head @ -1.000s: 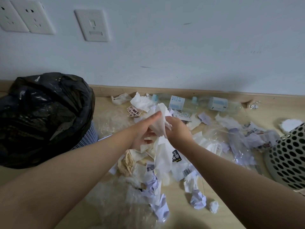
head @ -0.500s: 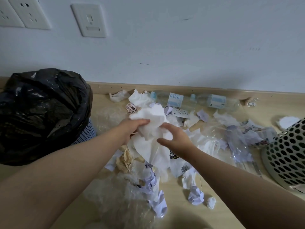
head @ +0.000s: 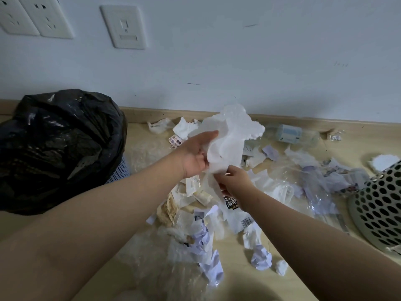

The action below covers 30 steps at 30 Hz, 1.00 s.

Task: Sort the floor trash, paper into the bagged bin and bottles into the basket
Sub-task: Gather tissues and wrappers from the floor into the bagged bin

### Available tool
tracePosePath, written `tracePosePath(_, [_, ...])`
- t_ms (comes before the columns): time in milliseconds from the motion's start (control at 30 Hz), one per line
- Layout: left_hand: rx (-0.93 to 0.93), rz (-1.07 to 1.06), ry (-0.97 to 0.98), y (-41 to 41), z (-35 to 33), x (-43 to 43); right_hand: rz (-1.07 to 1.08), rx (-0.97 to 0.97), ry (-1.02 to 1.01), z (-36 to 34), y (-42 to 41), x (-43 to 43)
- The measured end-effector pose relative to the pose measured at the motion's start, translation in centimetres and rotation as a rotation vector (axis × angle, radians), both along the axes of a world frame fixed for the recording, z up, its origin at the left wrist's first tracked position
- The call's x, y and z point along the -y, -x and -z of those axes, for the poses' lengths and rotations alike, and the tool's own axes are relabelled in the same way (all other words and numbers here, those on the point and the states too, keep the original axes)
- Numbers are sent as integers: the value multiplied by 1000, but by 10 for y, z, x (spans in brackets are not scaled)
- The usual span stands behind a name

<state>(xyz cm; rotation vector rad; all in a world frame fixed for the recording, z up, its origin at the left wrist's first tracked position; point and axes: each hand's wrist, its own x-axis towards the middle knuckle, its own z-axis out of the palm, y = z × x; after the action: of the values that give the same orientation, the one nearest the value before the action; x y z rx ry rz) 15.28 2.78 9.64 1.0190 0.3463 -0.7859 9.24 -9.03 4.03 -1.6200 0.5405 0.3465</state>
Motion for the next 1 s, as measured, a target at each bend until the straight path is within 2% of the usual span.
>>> tracePosePath(100, [26,-118,-80,-9,4,-16,81,-84,129,7,5,20])
tracePosePath(200, [60,-213,-215,-14,14,-36,280,-94,343,10,7,45])
tracePosePath(300, [79,-205,-530,-9,28,-46,450,65,557,-5,-6,54])
tracePosePath(367, [72,-187,-631,-2,38,-46,465,257,651,-22,-19,45])
tracePosePath(433, [49,-191,-602,4,44,-38,341,409,687,-33,-27,24])
tracePosePath(533, [2,-227,-491,8,38,-19,-186,415,732,-25,-21,-14])
tracePosePath(600, [-99,-234,-375,7,30,-11,-447,288,642,-11,-8,-30])
tracePosePath(667, [-146,-181,-306,6,32,-10,-483,204,553,-2,1,-31])
tracePosePath(733, [-102,-125,-338,7,36,-11,-470,221,519,-3,3,-25])
tracePosePath(800, [-43,-157,-435,8,39,-11,-458,290,444,-9,1,-22])
tracePosePath(900, [4,-255,-507,4,36,-13,-307,296,190,-21,-1,-25])
tracePosePath(1000, [96,-305,-514,-8,19,-19,-151,314,61,-34,-13,-31])
